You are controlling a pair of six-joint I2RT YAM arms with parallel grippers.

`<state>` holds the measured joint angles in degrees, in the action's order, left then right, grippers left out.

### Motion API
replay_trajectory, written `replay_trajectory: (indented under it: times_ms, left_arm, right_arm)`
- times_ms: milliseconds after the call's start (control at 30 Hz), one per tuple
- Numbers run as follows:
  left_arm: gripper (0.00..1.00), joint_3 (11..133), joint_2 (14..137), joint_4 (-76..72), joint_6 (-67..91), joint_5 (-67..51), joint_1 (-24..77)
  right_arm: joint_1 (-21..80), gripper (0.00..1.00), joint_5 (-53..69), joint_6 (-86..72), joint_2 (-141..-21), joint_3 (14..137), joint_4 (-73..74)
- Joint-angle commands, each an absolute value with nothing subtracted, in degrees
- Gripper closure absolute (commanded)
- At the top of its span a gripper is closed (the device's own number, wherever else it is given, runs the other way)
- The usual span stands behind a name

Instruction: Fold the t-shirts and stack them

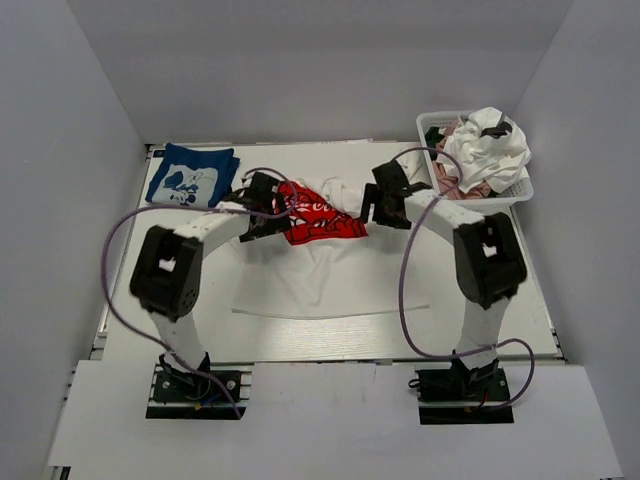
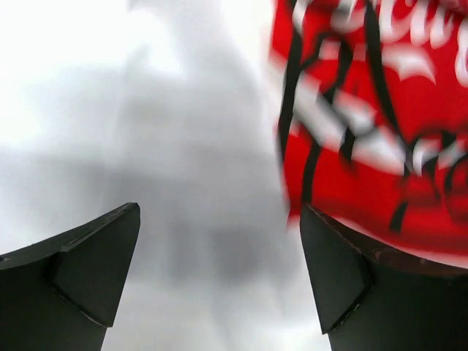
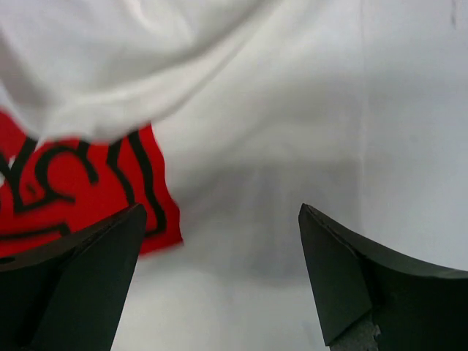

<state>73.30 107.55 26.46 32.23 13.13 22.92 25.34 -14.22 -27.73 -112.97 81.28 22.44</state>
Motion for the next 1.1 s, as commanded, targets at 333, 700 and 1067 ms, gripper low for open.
replay_trajectory:
  times_ms: [333, 700, 1067]
  left_arm:
    - [0.0, 35.4, 64.3, 41.2, 53.4, 10.6, 23.6]
    - [0.0, 26.8, 61.6, 32.7, 55.5, 8.6, 23.0]
    - [0.47, 24.5, 69.1, 25.0, 54.9, 7.2, 22.4]
  right_arm:
    - [25.0, 0.1, -14.9, -41.1, -74.1, 38.1, 24.3]
    - [25.0, 0.1, -11.8, -42.0, -66.0, 28.1, 23.8]
    - [25.0, 0.1, -15.1, -39.5, -59.9, 32.6, 32.3]
